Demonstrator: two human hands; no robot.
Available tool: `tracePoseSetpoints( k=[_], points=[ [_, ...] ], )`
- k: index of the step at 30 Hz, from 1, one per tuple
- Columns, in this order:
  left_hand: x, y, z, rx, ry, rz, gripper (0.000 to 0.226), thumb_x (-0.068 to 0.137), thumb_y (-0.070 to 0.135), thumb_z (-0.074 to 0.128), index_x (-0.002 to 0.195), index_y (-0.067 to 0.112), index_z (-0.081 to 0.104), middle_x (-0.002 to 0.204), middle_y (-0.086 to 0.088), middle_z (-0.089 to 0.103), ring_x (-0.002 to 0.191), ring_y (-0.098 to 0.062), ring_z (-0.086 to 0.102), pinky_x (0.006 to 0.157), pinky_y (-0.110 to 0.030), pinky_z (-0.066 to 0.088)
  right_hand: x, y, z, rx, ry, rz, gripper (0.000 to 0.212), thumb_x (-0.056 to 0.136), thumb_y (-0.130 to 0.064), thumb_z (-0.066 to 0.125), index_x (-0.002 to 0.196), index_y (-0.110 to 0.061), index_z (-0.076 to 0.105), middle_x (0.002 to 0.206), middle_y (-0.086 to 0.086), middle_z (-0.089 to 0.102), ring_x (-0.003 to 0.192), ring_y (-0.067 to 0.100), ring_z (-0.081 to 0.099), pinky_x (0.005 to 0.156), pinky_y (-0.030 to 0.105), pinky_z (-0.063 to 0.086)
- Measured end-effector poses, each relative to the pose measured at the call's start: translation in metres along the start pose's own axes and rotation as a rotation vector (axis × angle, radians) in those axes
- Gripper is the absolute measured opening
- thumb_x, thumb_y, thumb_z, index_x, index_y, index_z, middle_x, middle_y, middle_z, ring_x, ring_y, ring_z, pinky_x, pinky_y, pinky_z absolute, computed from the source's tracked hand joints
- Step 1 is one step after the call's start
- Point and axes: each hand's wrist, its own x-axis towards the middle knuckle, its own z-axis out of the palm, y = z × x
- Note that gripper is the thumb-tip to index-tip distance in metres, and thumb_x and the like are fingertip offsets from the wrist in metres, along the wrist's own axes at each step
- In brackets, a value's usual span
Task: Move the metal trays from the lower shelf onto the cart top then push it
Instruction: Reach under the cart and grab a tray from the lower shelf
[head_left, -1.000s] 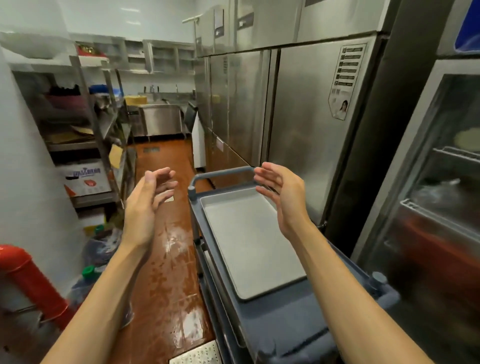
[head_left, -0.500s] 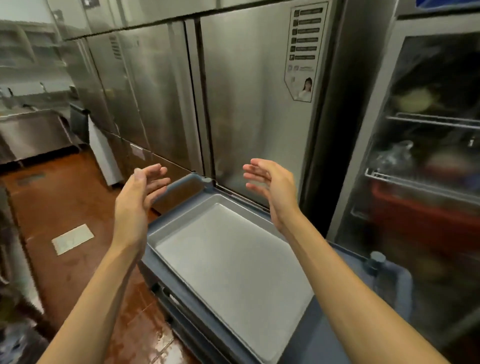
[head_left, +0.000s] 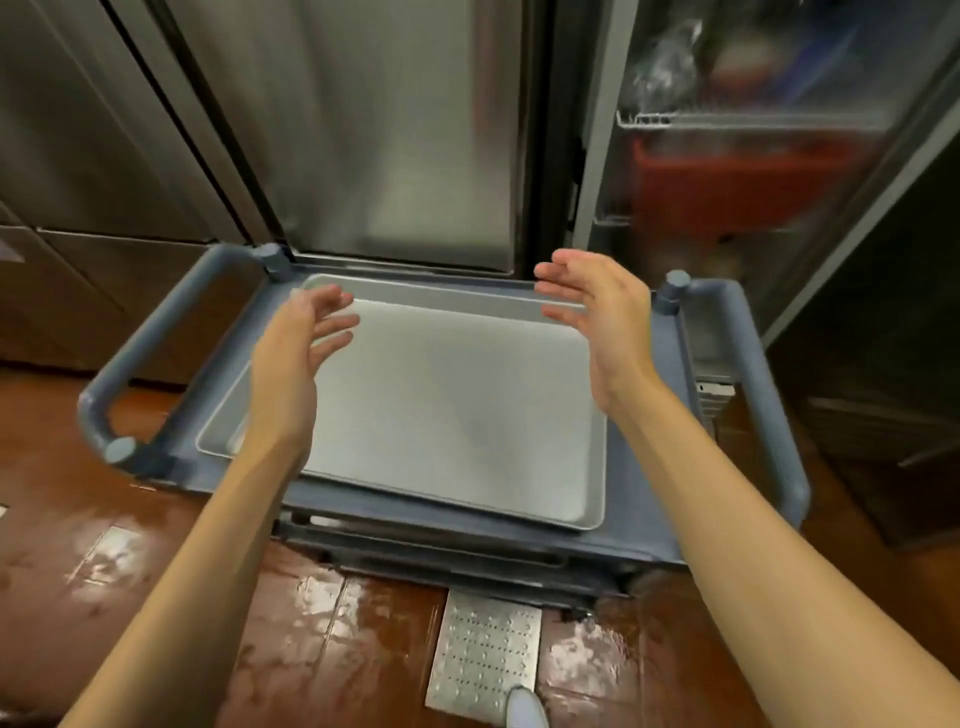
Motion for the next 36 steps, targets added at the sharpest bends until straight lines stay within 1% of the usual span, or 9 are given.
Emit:
tracePoseSetpoints(
  k=[3, 7, 9, 13, 20, 25, 31, 34, 36],
  points=[
    [-0.001, -0.023, -0.003, -0.006, -0.026, -0.014, 0.046, 0.104, 0.04, 0.032, 0.125, 0.009, 0.06, 0.123, -0.008, 0.067, 0.109, -0.02, 0.067, 0.099, -0.034, 0.052, -0.014, 0.023, -0.01, -0.029, 0.043, -0.033, 0.018, 0.097, -0.008, 0.051, 0.105, -0.006, 0.068, 0.1, 0.015, 0.073, 0.093, 0.025, 0.069, 0.079, 0.035, 0.056],
    [-0.007, -0.043, -0.008, -0.015, -0.12, -0.037, 0.052, 0.098, 0.048, 0.037, 0.125, 0.011, 0.06, 0.125, -0.011, 0.067, 0.112, -0.024, 0.066, 0.1, -0.037, 0.051, -0.034, 0.043, -0.009, -0.055, 0.133, -0.019, 0.018, 0.097, -0.007, 0.051, 0.101, -0.006, 0.068, 0.1, 0.016, 0.072, 0.095, 0.029, 0.069, 0.081, 0.038, 0.055],
    [-0.007, -0.054, -0.018, -0.016, -0.156, -0.024, 0.052, 0.095, 0.055, 0.039, 0.123, 0.017, 0.063, 0.125, -0.009, 0.067, 0.114, -0.024, 0.066, 0.099, -0.037, 0.051, -0.045, 0.055, -0.001, -0.082, 0.174, -0.02, 0.019, 0.098, -0.009, 0.052, 0.104, -0.004, 0.069, 0.102, 0.016, 0.073, 0.097, 0.03, 0.069, 0.082, 0.039, 0.056],
    [-0.01, -0.081, -0.044, -0.04, -0.268, -0.05, 0.042, 0.094, 0.055, 0.041, 0.115, 0.027, 0.065, 0.121, -0.004, 0.069, 0.113, -0.025, 0.066, 0.099, -0.039, 0.051, -0.074, 0.083, 0.02, -0.153, 0.264, -0.059, 0.021, 0.1, -0.013, 0.052, 0.109, -0.004, 0.068, 0.104, 0.013, 0.073, 0.097, 0.024, 0.07, 0.083, 0.036, 0.058],
    [-0.019, -0.11, -0.095, -0.022, -0.359, -0.174, 0.049, 0.089, 0.06, 0.042, 0.114, 0.025, 0.064, 0.122, -0.006, 0.069, 0.113, -0.022, 0.067, 0.099, -0.038, 0.052, -0.121, 0.121, 0.052, -0.128, 0.425, -0.013, 0.021, 0.1, -0.011, 0.05, 0.109, -0.003, 0.068, 0.106, 0.019, 0.072, 0.099, 0.032, 0.069, 0.085, 0.041, 0.057],
    [-0.022, -0.118, -0.109, 0.01, -0.358, -0.216, 0.044, 0.097, 0.049, 0.036, 0.118, 0.021, 0.062, 0.123, -0.006, 0.068, 0.112, -0.019, 0.067, 0.1, -0.038, 0.053, -0.138, 0.132, 0.061, -0.128, 0.445, 0.032, 0.021, 0.1, -0.01, 0.05, 0.108, -0.004, 0.067, 0.105, 0.018, 0.072, 0.1, 0.032, 0.069, 0.085, 0.04, 0.057],
    [-0.038, -0.129, -0.112, 0.064, -0.32, -0.237, 0.043, 0.102, 0.041, 0.033, 0.123, 0.015, 0.06, 0.123, -0.007, 0.068, 0.112, -0.019, 0.067, 0.101, -0.036, 0.052, -0.151, 0.142, 0.051, -0.139, 0.383, 0.083, 0.022, 0.099, -0.01, 0.05, 0.109, -0.003, 0.067, 0.103, 0.016, 0.072, 0.099, 0.03, 0.069, 0.081, 0.035, 0.058],
    [-0.053, -0.137, -0.116, 0.056, -0.283, -0.207, 0.039, 0.101, 0.043, 0.037, 0.116, 0.018, 0.063, 0.12, -0.009, 0.069, 0.11, -0.022, 0.068, 0.096, -0.034, 0.054, -0.16, 0.153, 0.042, -0.145, 0.377, 0.064, 0.02, 0.099, -0.009, 0.05, 0.105, -0.002, 0.068, 0.096, 0.013, 0.073, 0.093, 0.028, 0.07, 0.078, 0.033, 0.058],
    [-0.066, -0.145, -0.124, 0.102, -0.25, -0.156, 0.036, 0.101, 0.041, 0.04, 0.109, 0.018, 0.067, 0.111, -0.009, 0.072, 0.103, -0.024, 0.07, 0.092, -0.035, 0.055, -0.173, 0.167, 0.041, -0.178, 0.39, -0.003, 0.018, 0.097, -0.006, 0.051, 0.098, -0.002, 0.068, 0.085, 0.011, 0.072, 0.084, 0.025, 0.071, 0.072, 0.032, 0.058]
  ],
)
